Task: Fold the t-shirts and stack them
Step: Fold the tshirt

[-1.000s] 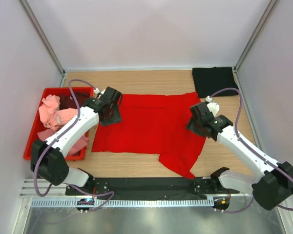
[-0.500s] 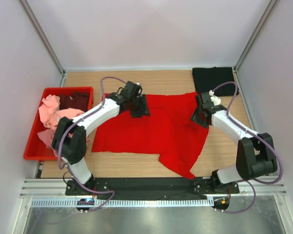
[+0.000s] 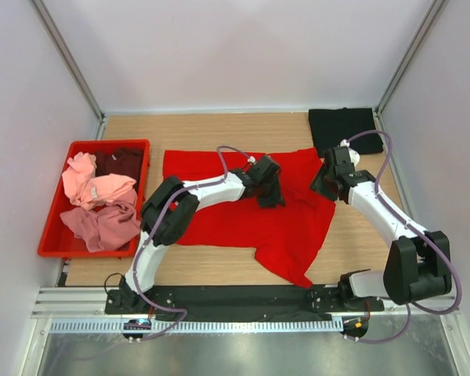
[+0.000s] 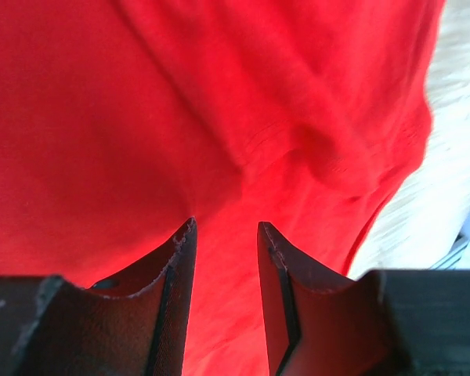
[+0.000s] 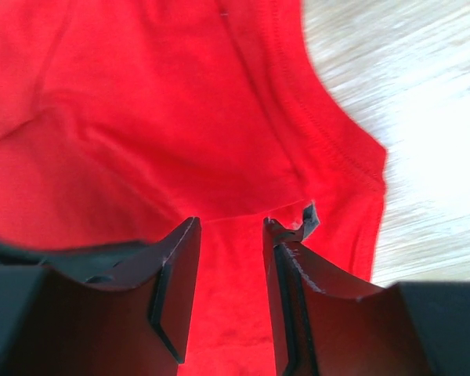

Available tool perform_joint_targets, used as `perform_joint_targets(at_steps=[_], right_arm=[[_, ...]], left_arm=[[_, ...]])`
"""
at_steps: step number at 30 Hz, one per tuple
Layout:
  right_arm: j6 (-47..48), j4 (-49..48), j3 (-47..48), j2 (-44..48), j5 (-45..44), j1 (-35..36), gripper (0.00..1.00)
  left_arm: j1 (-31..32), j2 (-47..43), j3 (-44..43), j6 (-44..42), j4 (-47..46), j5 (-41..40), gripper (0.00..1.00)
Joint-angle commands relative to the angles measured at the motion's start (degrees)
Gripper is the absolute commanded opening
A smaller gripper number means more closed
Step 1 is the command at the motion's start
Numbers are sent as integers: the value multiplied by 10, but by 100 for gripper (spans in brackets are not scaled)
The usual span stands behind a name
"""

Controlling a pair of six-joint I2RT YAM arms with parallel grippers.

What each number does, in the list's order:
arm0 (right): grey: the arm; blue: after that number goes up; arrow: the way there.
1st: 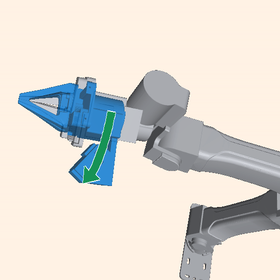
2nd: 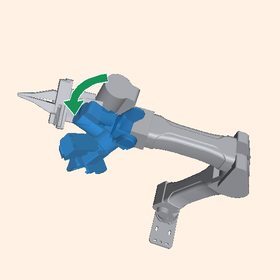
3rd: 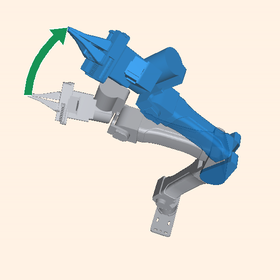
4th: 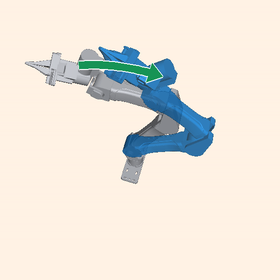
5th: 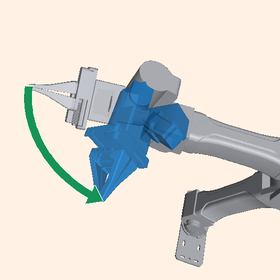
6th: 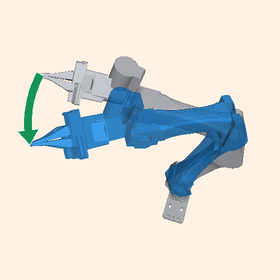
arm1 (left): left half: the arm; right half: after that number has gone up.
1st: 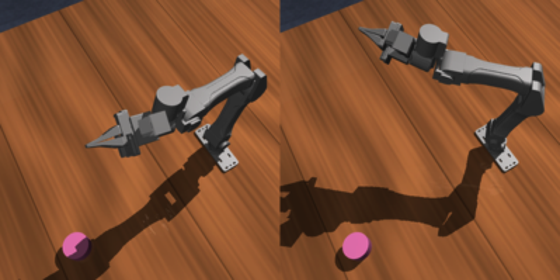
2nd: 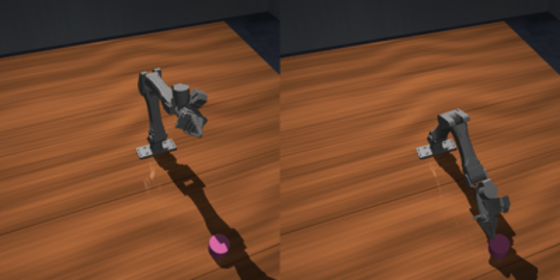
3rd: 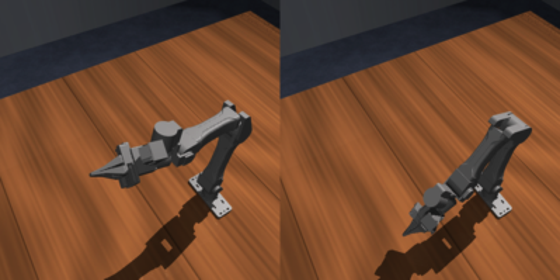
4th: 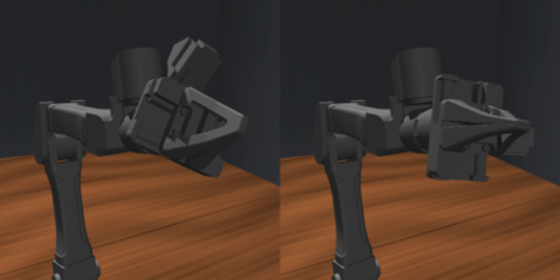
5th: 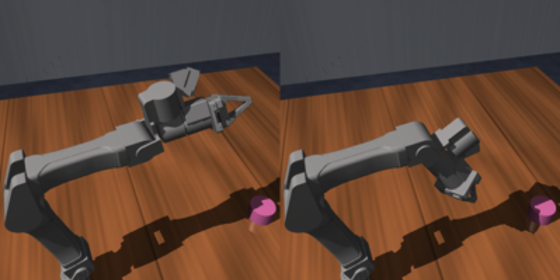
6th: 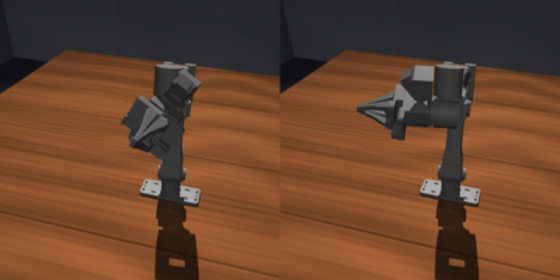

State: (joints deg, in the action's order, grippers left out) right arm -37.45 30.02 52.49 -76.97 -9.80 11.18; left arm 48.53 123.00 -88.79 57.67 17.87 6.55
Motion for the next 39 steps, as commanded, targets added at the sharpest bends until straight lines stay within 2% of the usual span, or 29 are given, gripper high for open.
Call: perform_joint_targets(at_steps=[1,8,9,13,15,16,19,23,24,28,31,35,39], right_arm=[[11,-17,-2,40,38,1,44],[32,-22,-19,59,58,1,41],[43,-29,-22,66,69,2,36],[105,-77,-36,80,140,13,33],[140,-80,-27,79,114,38,33],[152,-80,-21,74,101,76,33],[198,-63,16,20,31,136,34],[250,-25,87,-75,33,155,34],[258,-15,97,-94,29,156,34],[294,-1,126,-145,18,160,31],[305,-8,133,-177,52,160,31],[311,-3,147,-213,17,161,30],[319,2,154,-238,21,161,30]], left_arm=[[4,1,-33,43,-49,-49,38],[8,32,-46,75,-50,-62,40],[8,32,-47,75,-51,-62,40],[1,-33,-4,63,-17,-110,40],[-26,-68,30,64,2,-116,41],[-38,-85,48,64,6,-106,41],[-92,-158,127,51,17,-106,43],[-164,-268,240,15,29,-90,45],[-198,-288,257,9,29,-84,45],[-260,-354,309,-33,33,-49,47],[-284,-384,323,-60,45,-31,49],[-291,-403,332,-75,48,-14,50],[-292,-406,338,-83,51,-14,51]])
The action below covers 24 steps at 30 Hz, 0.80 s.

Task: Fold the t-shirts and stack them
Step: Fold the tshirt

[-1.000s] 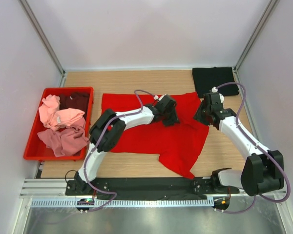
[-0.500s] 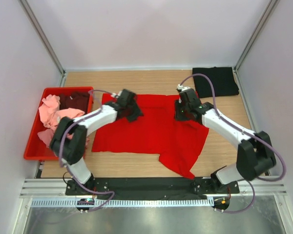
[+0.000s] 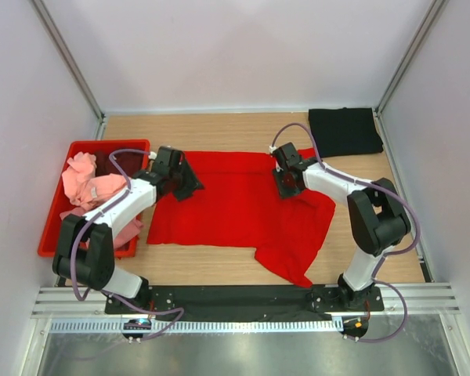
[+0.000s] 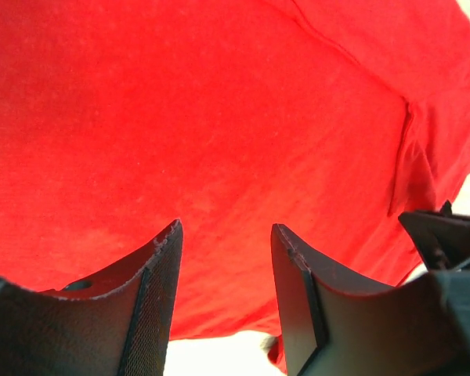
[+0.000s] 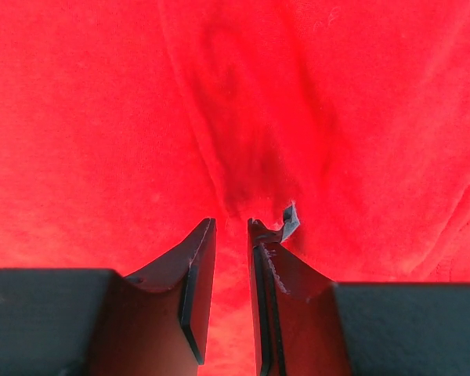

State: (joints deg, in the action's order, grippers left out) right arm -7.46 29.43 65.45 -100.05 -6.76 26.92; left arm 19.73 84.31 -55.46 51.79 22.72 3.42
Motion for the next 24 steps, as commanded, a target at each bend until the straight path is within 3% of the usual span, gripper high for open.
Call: perform_joint_targets(at_steps=[1,12,20,24], right_arm=[[19,9,25,-15,-8,2,30],[19,-3,15,-33,12,3,26],[13,7,29,-43,9,2,2],[2,36,52,-31,24,2,1]], left_arm=[[-4,-16,7,-25,3,19,50],[-6,-8,15,-18,-7,24,50],[-6,-9,16,-18,-6,19,50],[-6,-9,16,-16,-6,19,51]])
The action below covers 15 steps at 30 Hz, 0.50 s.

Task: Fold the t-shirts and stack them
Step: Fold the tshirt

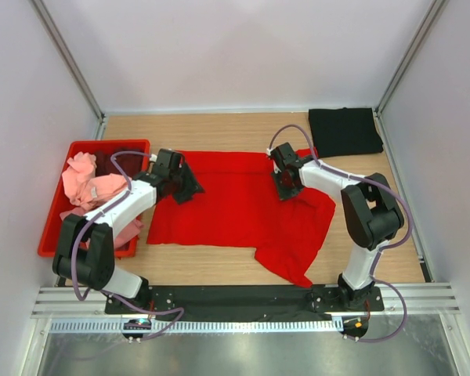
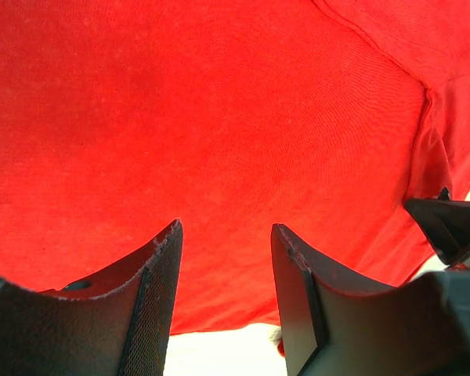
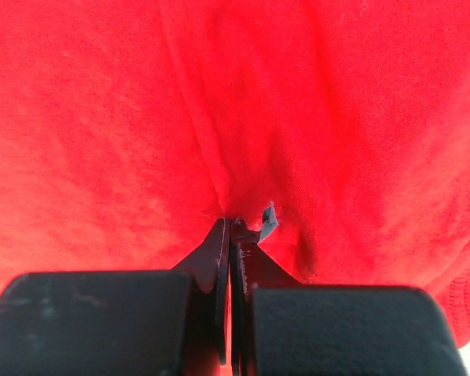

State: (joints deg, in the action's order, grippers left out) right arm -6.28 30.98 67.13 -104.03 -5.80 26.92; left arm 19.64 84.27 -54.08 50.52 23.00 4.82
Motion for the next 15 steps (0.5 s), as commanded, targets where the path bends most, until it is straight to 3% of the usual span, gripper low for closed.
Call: perform_joint_targets(at_steps=[1,8,15], right_arm=[[-14,24,38,13,20,2,1],[-72,66,46,28,82,8,1],[-159,27,27,23,107,16,1]], left_arm=[[-4,-9,3,-3,-9,5,51],[-5,-5,9,-2,-15,5,51],[-5,0,12,1,-19,8,52]])
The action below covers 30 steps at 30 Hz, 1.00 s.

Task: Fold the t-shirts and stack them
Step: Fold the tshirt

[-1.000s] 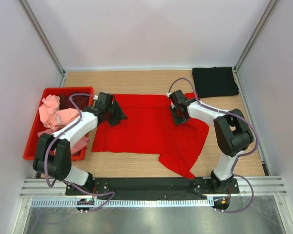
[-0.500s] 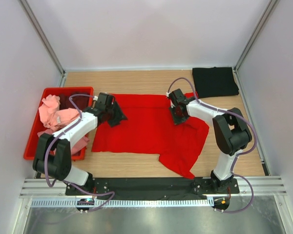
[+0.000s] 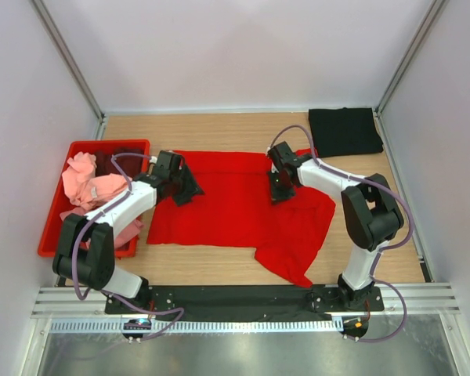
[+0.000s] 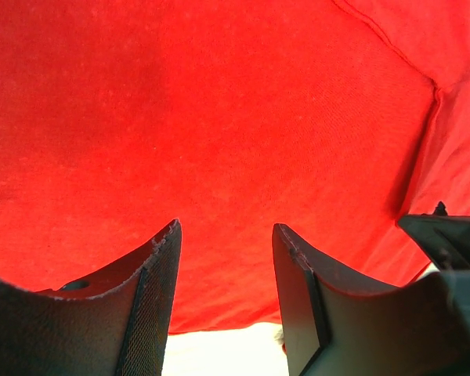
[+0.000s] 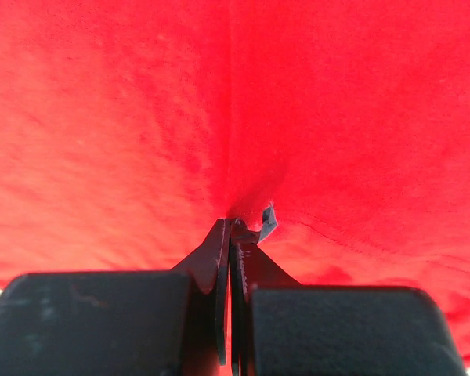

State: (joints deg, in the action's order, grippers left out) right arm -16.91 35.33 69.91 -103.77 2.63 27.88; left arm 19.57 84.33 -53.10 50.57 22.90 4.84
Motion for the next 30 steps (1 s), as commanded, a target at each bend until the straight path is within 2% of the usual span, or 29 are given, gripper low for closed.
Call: perform_joint_targets(at_steps=[1,11,12,13,15,16,19,21,23,26,28,30], right_arm=[[-72,-21,-1,21,21,9,1],[-185,-47,1,8,-23,22,1],[-189,-44,1,7,-50,23,3],[-191,-39,6,9,-63,22,16],[-191,-23,12,17,-81,21,24],[-191,-17,21,23,-84,19,33],[-200,34,40,54,-118,17,40],[-203,91,44,74,-133,18,40],[-169,107,13,109,-114,28,40],[-193,127,-43,152,-147,78,40],[-234,134,-95,189,-155,125,40],[-293,122,-161,230,-141,164,40]], left_arm=[[-4,0,3,1,-17,6,52],[-4,-1,9,2,-16,6,52],[-3,-2,10,2,-16,7,52],[-4,-2,10,1,-16,9,52],[-4,-7,8,-4,-10,10,52],[-4,-8,7,-7,-6,9,53],[-2,-22,1,-28,16,3,53],[-2,-46,5,-59,37,-2,54],[-1,-64,12,-79,46,3,55],[13,-80,27,-110,48,55,55],[43,-88,34,-122,44,70,55],[112,-96,41,-122,24,60,55]])
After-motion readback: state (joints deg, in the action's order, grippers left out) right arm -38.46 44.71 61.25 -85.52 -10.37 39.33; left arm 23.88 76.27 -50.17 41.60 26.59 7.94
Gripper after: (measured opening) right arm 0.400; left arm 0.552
